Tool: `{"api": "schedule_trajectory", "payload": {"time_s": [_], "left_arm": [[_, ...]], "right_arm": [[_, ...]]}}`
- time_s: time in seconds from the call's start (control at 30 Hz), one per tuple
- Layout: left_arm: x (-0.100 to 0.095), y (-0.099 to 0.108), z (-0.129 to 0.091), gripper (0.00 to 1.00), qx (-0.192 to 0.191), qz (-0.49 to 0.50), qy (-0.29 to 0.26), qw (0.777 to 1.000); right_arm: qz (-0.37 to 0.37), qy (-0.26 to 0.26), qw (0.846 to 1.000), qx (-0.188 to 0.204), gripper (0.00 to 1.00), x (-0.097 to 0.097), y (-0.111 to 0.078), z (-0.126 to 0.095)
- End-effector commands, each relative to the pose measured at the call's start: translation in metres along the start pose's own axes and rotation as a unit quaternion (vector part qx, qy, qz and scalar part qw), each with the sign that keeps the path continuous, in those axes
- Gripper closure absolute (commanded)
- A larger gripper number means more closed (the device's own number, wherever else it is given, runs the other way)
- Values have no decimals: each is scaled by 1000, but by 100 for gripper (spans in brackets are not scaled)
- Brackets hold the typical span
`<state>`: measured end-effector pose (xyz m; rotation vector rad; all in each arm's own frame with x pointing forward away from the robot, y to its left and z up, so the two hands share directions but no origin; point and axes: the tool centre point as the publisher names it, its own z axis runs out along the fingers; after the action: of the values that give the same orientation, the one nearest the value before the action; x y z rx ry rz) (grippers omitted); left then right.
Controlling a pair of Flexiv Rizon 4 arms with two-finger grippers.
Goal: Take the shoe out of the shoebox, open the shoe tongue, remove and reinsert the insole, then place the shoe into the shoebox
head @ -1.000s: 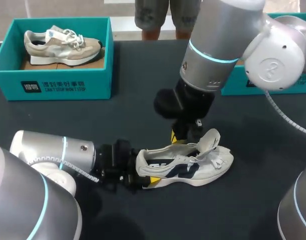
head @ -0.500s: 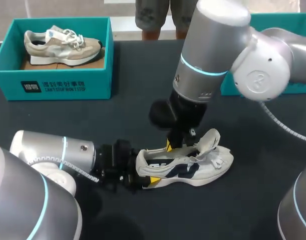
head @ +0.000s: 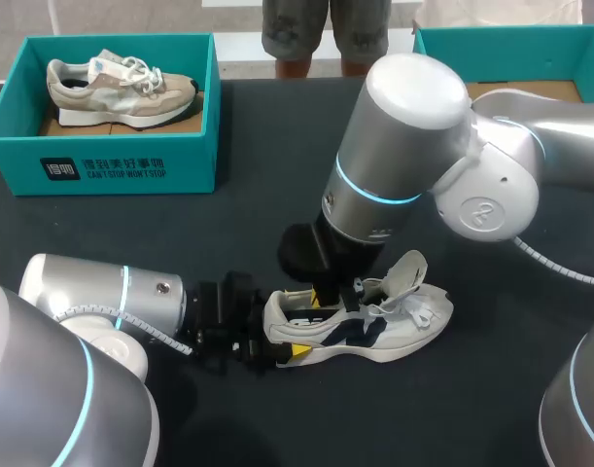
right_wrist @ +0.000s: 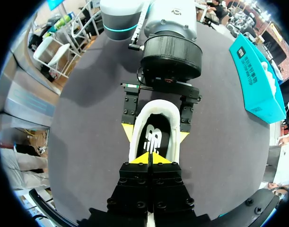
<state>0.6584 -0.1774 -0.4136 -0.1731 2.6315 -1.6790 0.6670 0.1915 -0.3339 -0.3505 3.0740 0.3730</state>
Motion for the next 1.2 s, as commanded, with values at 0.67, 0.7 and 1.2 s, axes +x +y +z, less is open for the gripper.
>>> {"api": "schedule_trajectory", "payload": {"time_s": [0.67, 0.7, 1.2], "left_arm": [[1, 5, -2, 100, -1, 0, 0, 1000], [1, 5, -2, 100, -1, 0, 0, 1000], [1, 5, -2, 100, -1, 0, 0, 1000]], "right_arm": [[0, 1, 1000, 13, 100, -10, -9, 35], [0, 2, 1000, 14, 100, -10, -8, 38], [20, 0, 1000, 17, 100, -20, -15, 52]]}}
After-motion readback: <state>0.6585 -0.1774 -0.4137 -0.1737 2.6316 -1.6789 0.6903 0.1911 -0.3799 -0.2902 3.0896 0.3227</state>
